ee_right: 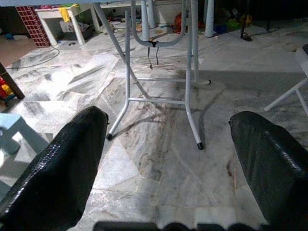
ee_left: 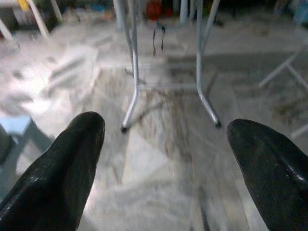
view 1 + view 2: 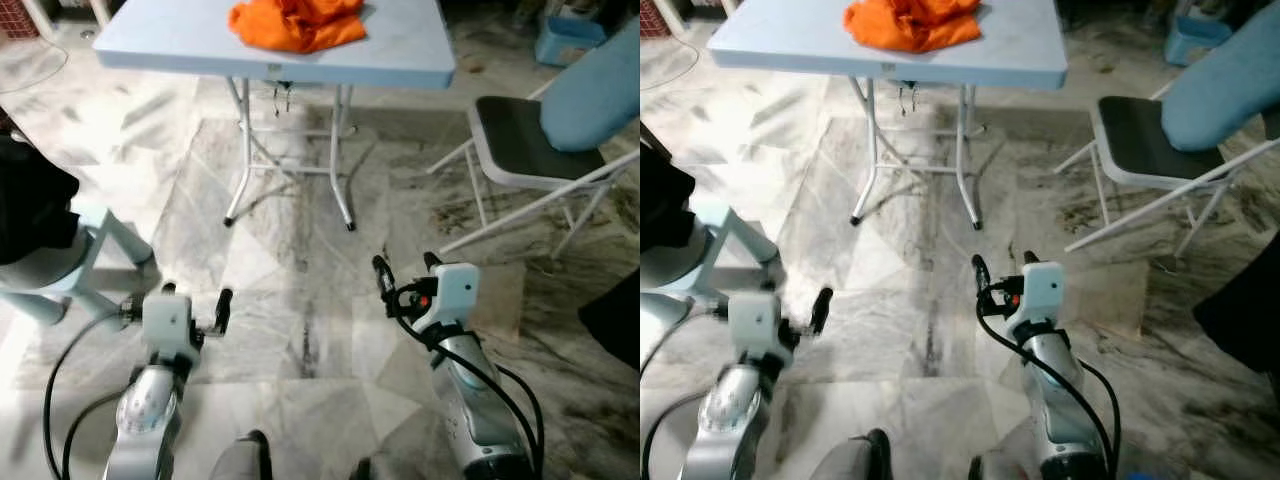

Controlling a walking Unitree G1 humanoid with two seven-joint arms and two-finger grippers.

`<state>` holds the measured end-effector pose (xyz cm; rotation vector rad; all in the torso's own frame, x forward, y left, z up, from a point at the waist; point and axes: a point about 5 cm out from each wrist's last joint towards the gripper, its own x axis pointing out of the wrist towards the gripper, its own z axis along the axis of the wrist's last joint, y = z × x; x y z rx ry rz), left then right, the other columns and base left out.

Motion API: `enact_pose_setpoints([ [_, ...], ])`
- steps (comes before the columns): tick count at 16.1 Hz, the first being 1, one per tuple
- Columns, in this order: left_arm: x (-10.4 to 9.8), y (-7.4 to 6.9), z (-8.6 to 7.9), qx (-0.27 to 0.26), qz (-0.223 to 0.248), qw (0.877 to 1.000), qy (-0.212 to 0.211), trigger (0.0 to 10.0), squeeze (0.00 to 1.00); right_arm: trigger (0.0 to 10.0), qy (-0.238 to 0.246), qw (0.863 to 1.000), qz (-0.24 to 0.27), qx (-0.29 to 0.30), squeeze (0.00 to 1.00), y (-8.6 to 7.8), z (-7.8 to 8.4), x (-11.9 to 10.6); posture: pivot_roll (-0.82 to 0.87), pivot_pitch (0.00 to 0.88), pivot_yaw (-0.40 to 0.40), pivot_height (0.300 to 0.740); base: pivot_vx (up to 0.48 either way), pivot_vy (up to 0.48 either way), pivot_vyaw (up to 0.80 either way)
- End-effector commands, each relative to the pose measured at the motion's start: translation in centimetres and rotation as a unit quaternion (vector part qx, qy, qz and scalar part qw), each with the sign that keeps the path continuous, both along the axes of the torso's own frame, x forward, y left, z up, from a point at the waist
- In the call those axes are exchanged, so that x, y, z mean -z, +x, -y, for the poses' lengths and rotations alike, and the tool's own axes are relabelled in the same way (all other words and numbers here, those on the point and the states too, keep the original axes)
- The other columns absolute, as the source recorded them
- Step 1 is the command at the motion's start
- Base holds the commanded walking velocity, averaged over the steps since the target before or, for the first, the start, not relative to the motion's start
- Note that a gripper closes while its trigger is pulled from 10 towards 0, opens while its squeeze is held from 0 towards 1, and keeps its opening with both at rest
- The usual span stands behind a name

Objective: Hang hanger

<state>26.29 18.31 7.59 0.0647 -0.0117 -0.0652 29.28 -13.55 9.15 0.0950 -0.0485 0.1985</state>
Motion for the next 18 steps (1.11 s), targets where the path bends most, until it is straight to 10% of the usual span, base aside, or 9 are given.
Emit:
enact_pose_setpoints([
  [1,1.19,-0.74,0.22,0.001,-0.025,1.0,-0.008,10.0,0.0,10.0,-0.001,1.0,-0.008,0.012,0.0,-0.31,0.76,0.36,0.03,0.223,-0.03,0.74,0.0,0.48,0.0],
  [18,1.0,0.1,0.57,0.012,-0.023,1.0,-0.003,10.0,0.0,10.0,0.007,1.0,0.0,0.022,0.0,-0.36,0.83,-0.01,0.02,0.218,-0.014,0.74,0.0,0.48,0.0],
])
